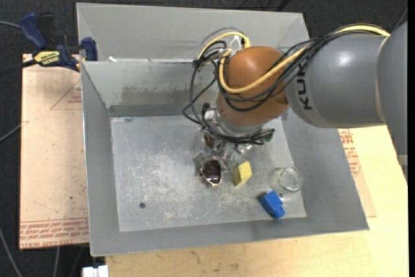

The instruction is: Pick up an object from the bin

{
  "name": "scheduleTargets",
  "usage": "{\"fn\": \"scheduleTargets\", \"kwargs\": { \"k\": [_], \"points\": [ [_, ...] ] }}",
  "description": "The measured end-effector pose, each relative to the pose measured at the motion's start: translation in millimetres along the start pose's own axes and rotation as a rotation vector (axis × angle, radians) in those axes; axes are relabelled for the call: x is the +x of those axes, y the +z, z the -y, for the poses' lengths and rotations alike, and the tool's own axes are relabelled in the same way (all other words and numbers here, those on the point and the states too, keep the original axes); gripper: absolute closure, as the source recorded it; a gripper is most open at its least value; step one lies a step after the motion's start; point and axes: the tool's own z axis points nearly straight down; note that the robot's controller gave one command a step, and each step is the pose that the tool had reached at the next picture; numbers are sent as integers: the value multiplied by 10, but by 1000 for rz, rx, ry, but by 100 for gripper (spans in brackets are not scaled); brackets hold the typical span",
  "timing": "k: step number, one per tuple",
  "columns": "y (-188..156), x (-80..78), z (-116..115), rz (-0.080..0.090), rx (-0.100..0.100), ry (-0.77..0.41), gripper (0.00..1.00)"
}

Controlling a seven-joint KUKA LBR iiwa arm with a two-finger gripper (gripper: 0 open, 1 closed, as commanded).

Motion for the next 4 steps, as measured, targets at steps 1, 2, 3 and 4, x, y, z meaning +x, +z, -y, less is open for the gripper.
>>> {"fn": "scheduleTargets", "kwargs": {
  "k": [1,2,3,4],
  "points": [
    [-107,3,-17,-3,-6,0,100],
    [-332,3,-21,-4,-6,0,100],
    [-537,-4,-12,-2,-2,1,100],
    [-743,-5,-16,-2,-2,2,100]
  ]
}}
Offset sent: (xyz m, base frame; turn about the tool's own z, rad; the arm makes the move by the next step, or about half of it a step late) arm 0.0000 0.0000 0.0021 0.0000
